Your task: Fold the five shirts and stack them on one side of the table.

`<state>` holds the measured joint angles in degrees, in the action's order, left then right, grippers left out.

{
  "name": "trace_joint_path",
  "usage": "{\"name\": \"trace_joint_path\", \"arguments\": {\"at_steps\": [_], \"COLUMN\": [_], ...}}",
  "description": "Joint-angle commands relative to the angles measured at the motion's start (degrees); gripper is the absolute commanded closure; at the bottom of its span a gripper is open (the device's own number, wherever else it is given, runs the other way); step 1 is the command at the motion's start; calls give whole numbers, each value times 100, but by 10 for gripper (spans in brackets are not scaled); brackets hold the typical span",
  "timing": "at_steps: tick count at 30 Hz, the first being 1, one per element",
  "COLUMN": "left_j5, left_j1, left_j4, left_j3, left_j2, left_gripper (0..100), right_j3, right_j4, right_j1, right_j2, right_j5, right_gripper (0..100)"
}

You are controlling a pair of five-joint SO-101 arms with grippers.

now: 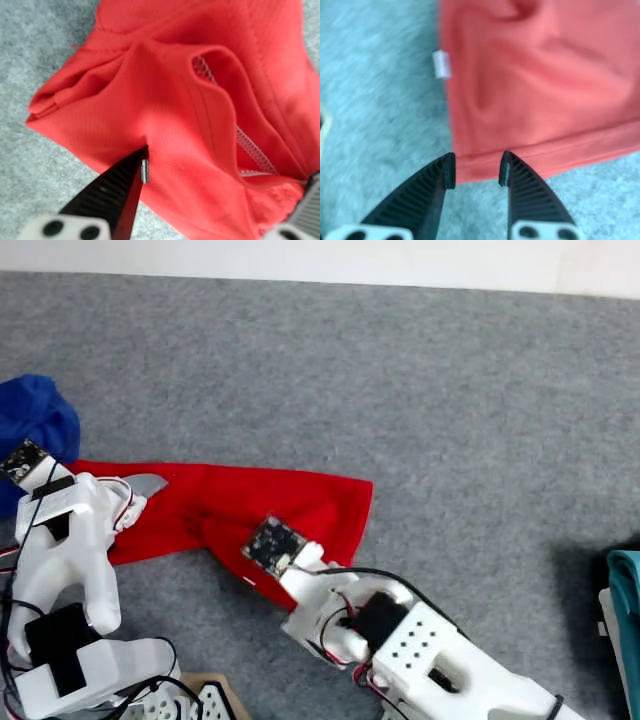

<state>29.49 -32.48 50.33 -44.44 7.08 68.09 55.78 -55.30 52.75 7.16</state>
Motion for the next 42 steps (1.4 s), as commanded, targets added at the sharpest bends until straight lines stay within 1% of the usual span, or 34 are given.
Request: {"name": "trace_joint_path", "arguments": {"at_steps": [1, 3, 6, 8, 9, 13, 15, 18, 24, 30, 38, 42], "left_j5": [-70, -70, -70, -70, -70, -70, -70, -70, -70, -70, -70, -70], "left_j1": [-40, -119, -163, -163, -163, -163, -163, -163, -163, -163, -163, -163], "left_j4": [-88, -97, -97, -114, -176, -246, -246, -255, -255, -255, -255, -255], "left_j3": [31, 31, 31, 13, 4, -4, -4, -4, -4, -4, -4, -4], "left_j2": [40, 40, 31, 31, 31, 31, 31, 31, 31, 31, 22, 22], "left_gripper": [540, 540, 540, 540, 540, 542, 542, 542, 542, 542, 542, 542], "right_j3": [-4, 4, -40, -66, -110, -497, -866, -1604, -2484, -2615, -2589, -2659], "right_j4": [180, -136, -664, -980, -1138, -1411, -1411, -1393, -1393, -1481, -1692, -1745], "right_j1": [-13, 435, 1516, 1930, 2018, 2229, 2352, 2554, 2809, 3231, 3231, 3213], "right_j2": [207, 207, 207, 207, 198, -338, -945, -1956, -3380, -3732, -3811, -4171], "right_j5": [141, 132, 132, 132, 132, 132, 35, -343, -396, -396, -396, -642], "right_gripper": [840, 840, 840, 840, 840, 840, 840, 840, 840, 840, 840, 840]}}
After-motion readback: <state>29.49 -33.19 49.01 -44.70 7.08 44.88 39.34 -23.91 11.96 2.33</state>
